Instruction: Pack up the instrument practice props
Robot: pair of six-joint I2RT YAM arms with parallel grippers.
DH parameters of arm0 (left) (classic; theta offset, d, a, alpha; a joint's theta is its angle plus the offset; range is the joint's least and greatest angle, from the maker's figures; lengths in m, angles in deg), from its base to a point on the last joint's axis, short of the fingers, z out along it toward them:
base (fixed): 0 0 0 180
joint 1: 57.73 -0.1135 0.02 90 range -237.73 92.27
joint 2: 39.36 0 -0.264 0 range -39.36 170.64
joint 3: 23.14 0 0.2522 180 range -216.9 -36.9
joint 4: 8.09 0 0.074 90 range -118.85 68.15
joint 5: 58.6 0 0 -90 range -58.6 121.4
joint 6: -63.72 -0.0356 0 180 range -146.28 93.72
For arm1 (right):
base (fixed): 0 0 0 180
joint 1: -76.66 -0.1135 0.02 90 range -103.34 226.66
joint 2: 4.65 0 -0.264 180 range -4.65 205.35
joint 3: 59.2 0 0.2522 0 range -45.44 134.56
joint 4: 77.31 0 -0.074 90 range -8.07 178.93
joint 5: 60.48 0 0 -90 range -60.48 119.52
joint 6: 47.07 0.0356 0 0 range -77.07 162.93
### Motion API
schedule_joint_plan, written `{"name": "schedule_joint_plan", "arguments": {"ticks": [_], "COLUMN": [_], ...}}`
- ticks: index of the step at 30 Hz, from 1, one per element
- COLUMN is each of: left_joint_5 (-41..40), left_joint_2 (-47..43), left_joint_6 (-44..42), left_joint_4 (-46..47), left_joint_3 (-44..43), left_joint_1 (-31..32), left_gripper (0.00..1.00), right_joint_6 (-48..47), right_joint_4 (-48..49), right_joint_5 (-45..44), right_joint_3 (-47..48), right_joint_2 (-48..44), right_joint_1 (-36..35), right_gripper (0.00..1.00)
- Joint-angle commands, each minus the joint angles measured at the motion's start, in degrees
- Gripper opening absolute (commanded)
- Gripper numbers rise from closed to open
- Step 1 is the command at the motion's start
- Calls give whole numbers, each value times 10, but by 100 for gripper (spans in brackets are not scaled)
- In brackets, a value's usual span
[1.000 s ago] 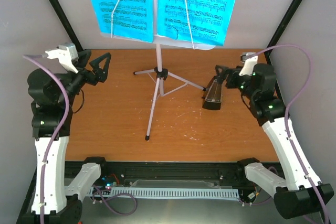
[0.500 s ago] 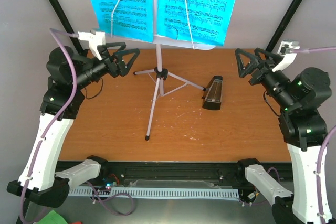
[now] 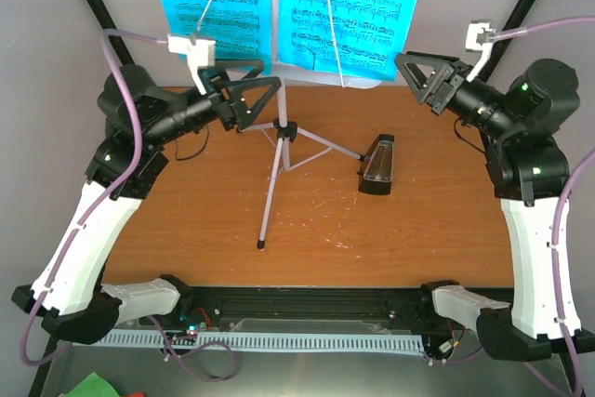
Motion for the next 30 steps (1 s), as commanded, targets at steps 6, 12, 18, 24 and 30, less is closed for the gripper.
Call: {"name": "schedule_joint_plan", "arguments": {"ticks": [6, 12, 18, 24, 30], "left_joint_5": [-47, -47, -45, -48, -38], "left_joint_2": [45, 53, 63, 77, 111], "left_joint_6": [-15, -6, -2, 6, 24], "left_joint_4": [17, 28, 31, 40, 69], "left_joint_3": [-57, -60, -74, -89, -116], "left_joint_1": [85, 94, 95, 95, 95], "left_gripper": [82, 82, 81, 79, 76], "right_joint_6": [23, 27, 15, 5, -1], "right_joint_4": [18, 29, 13, 4, 0], "right_joint_5": [50, 55, 53, 42, 32], "right_joint_3": [14, 14, 36, 51, 68], "right_joint_2": [2, 1, 20, 31, 49], "right_joint_1": [1, -3, -13, -27, -38], "right_gripper": [34, 29, 29, 27, 27]}}
